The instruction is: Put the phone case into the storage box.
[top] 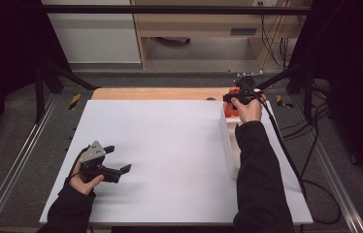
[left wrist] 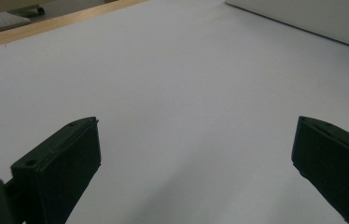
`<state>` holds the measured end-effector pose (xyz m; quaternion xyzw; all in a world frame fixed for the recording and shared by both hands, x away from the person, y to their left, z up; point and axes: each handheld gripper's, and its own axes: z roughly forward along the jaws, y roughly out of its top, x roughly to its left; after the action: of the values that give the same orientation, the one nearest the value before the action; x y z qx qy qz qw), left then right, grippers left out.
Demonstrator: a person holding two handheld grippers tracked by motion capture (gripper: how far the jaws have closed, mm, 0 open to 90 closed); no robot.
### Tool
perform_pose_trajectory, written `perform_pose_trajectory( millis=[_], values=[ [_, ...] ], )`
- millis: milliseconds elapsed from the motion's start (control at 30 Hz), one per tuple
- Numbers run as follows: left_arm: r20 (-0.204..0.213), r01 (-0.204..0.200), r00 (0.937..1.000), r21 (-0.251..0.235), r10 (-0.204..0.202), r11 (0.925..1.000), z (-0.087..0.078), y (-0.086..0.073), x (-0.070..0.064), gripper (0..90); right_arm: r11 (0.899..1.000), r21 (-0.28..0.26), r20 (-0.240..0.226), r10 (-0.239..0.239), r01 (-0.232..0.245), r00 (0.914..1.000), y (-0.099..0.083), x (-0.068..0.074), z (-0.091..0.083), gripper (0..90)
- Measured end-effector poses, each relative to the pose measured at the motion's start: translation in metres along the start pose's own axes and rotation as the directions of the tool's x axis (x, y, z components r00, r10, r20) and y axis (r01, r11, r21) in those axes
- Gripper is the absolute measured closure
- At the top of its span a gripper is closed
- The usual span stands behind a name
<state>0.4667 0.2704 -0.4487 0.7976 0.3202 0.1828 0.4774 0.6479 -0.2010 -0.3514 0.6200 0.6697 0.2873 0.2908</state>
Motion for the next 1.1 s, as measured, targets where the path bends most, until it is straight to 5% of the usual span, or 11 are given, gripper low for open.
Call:
perform_pose_trajectory(
  millis=[1100],
  values=[
    [0.005, -0.006, 1.0, 0.014, 0.006, 0.9999, 0.002, -0.001, -0.001, 0.9, 0.998, 0.058, 0.037, -0.012, 0.01, 0.9993, -0.01, 0.006, 0.029, 15.4]
  ],
)
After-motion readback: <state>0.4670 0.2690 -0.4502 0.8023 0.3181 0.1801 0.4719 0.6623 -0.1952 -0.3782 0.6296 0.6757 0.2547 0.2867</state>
